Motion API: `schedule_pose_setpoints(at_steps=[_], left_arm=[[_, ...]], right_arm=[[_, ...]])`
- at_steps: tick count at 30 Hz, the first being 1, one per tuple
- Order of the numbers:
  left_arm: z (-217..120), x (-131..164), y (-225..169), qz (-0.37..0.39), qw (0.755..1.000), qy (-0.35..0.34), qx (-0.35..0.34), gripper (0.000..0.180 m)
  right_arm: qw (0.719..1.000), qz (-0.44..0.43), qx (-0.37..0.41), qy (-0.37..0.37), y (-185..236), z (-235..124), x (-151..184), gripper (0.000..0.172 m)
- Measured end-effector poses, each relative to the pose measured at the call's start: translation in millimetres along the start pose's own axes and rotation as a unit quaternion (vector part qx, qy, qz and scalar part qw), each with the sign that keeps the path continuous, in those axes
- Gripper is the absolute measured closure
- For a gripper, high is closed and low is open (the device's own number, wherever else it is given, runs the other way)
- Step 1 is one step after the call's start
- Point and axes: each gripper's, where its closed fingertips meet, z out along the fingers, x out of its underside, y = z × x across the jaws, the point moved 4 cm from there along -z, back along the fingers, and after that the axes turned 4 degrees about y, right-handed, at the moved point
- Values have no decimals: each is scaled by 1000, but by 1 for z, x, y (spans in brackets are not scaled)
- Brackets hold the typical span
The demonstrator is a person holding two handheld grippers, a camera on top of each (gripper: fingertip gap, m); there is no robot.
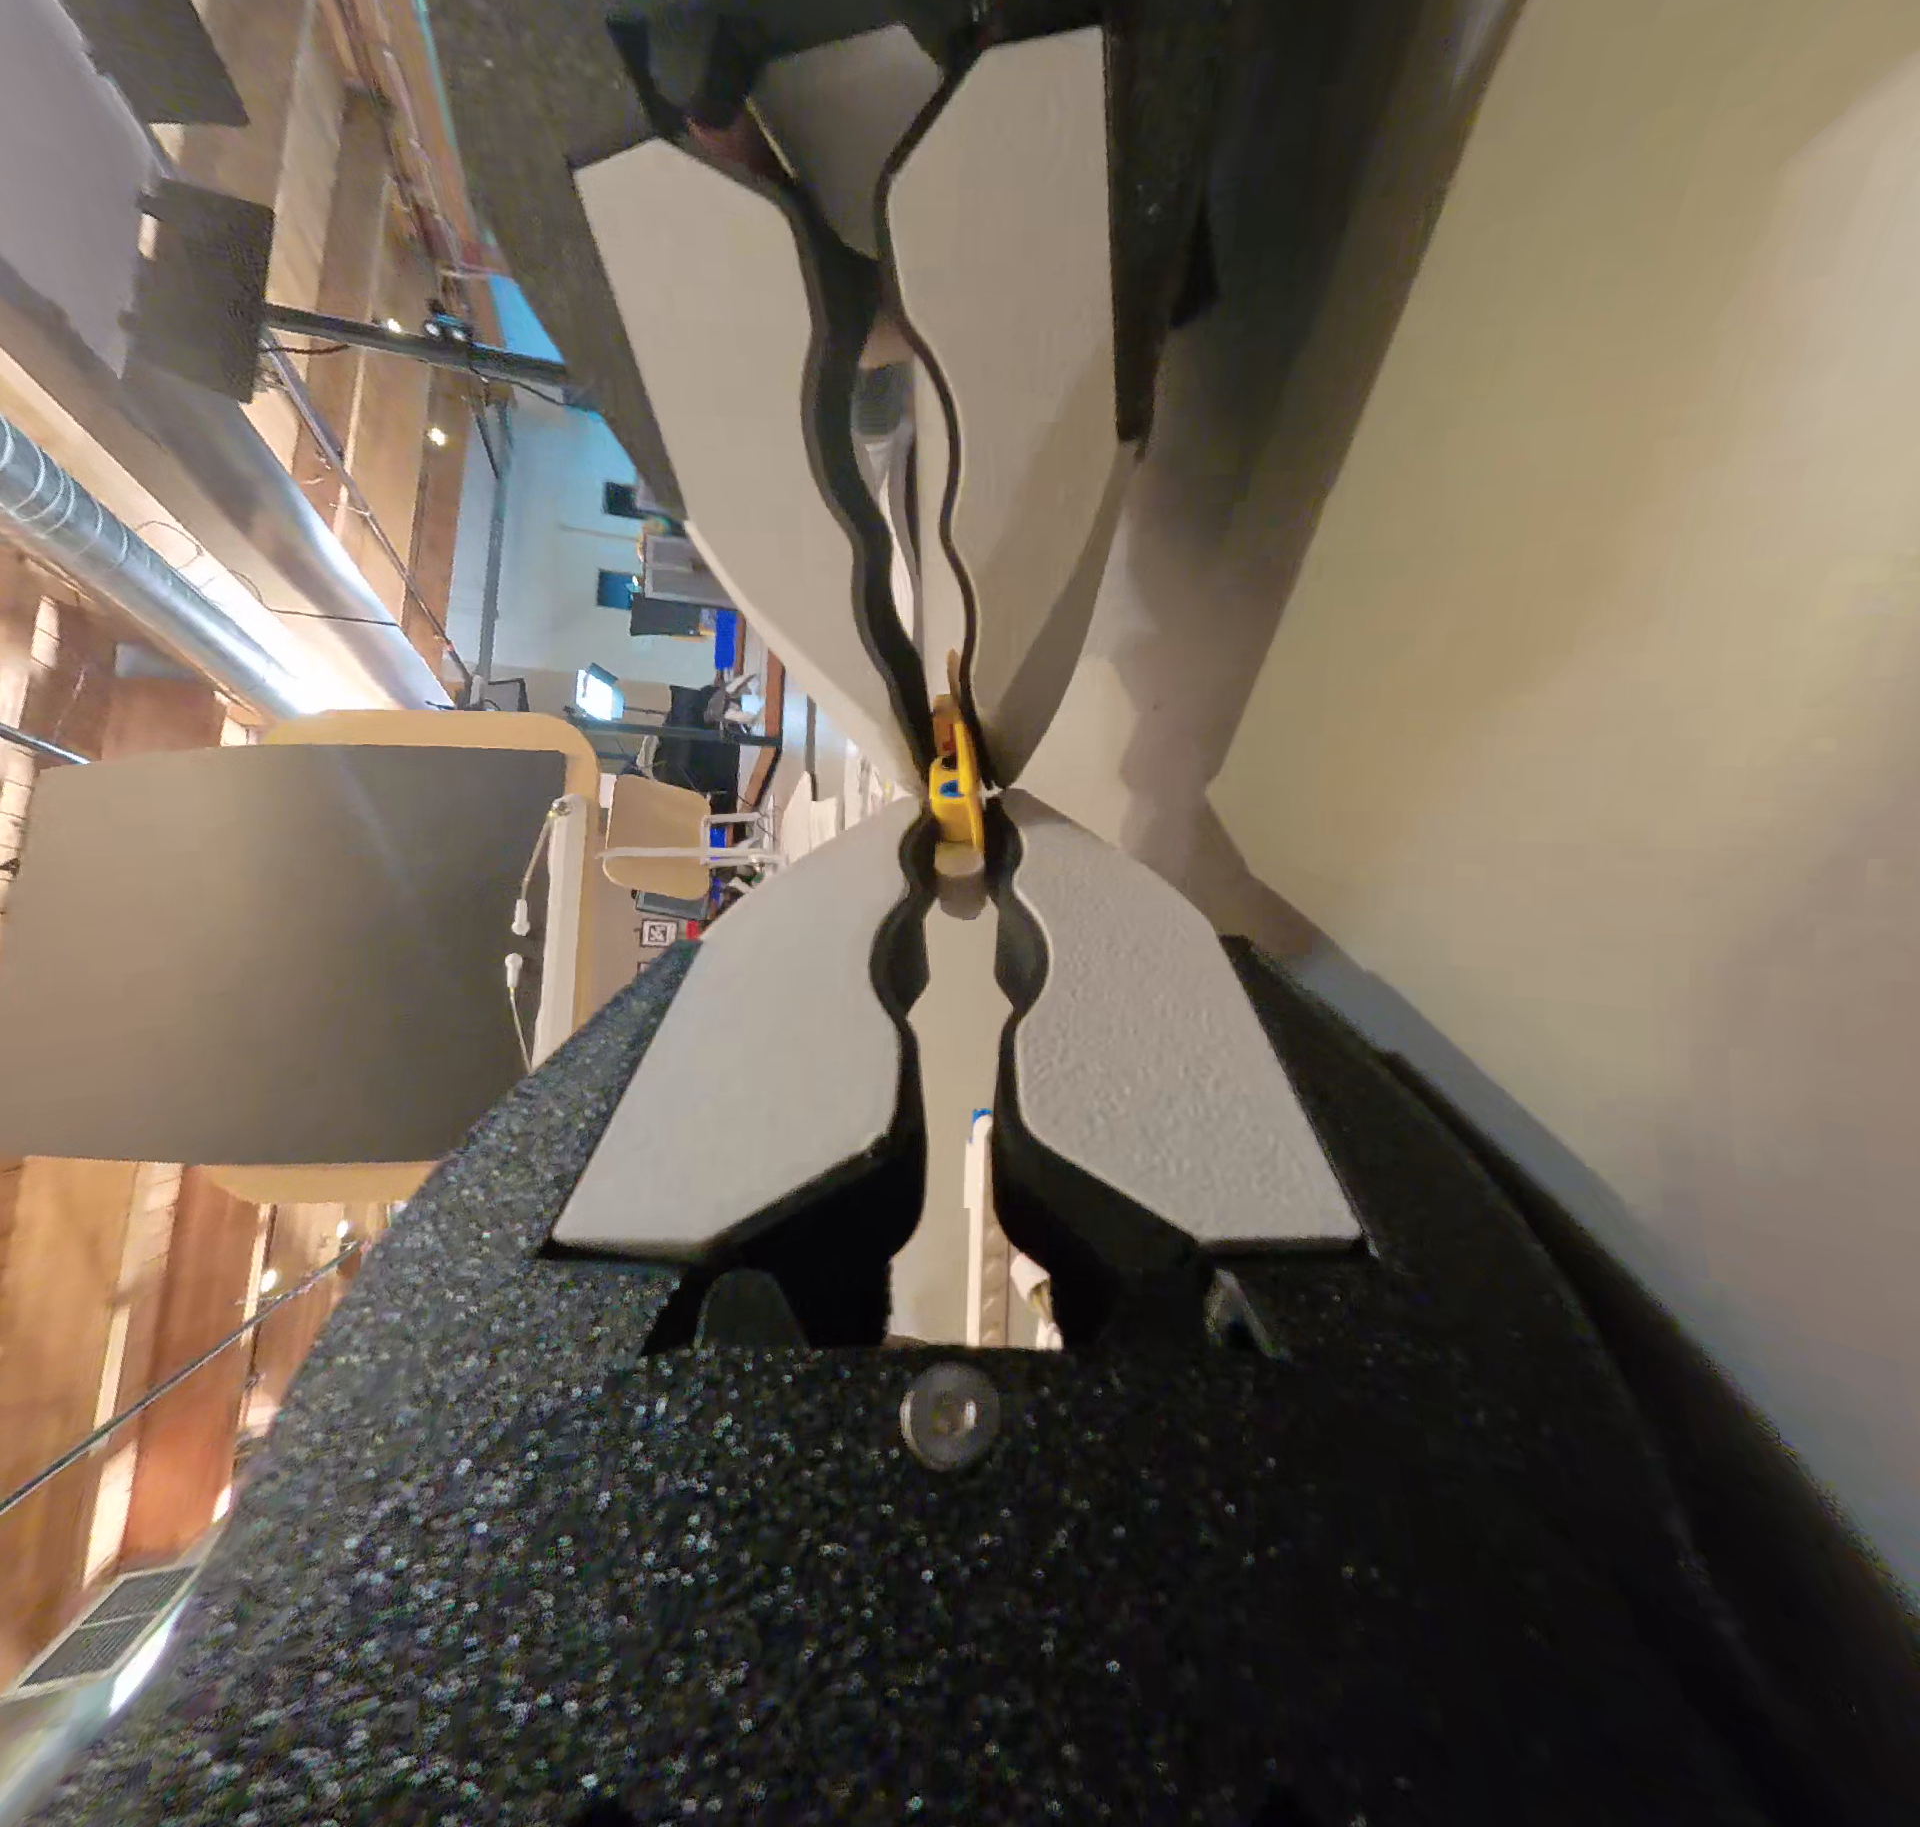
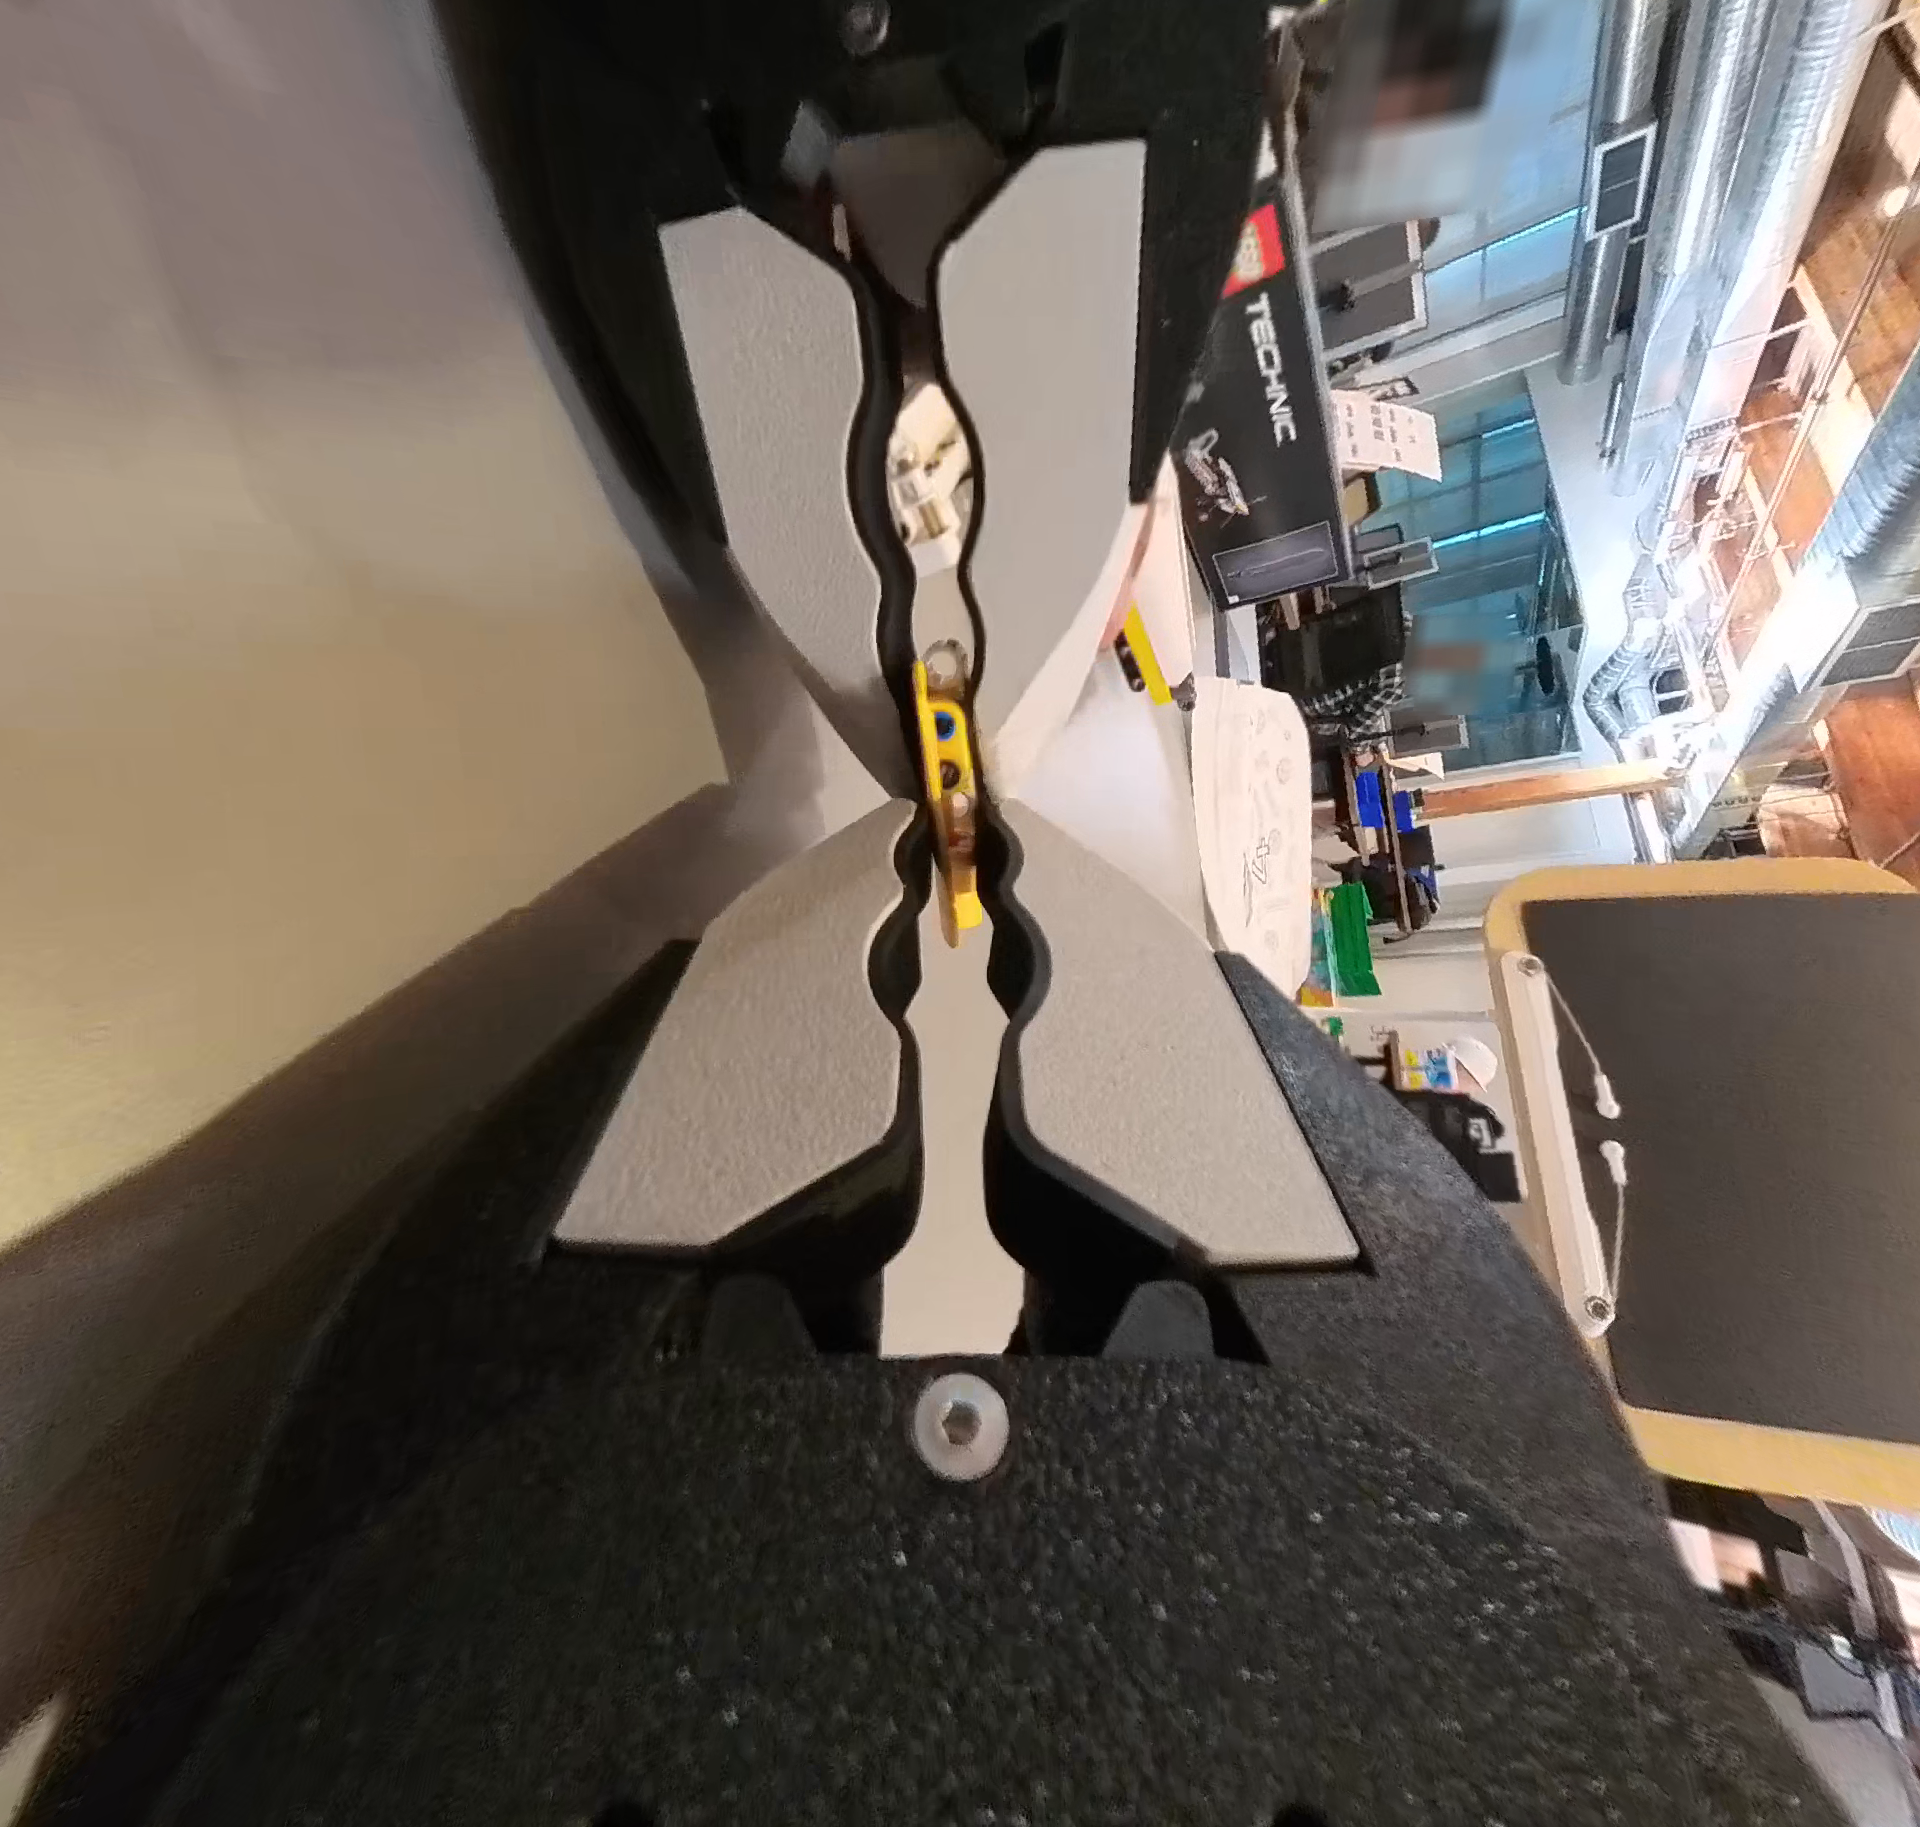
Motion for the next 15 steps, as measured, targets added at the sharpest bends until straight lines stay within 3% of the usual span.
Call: schedule_pose_setpoints(at_steps=[15], left_arm=[[-4,-4,-4,-46,998,-39,12,170]], right_arm=[[999,4,-13,-53,6,-14,-8,164]])
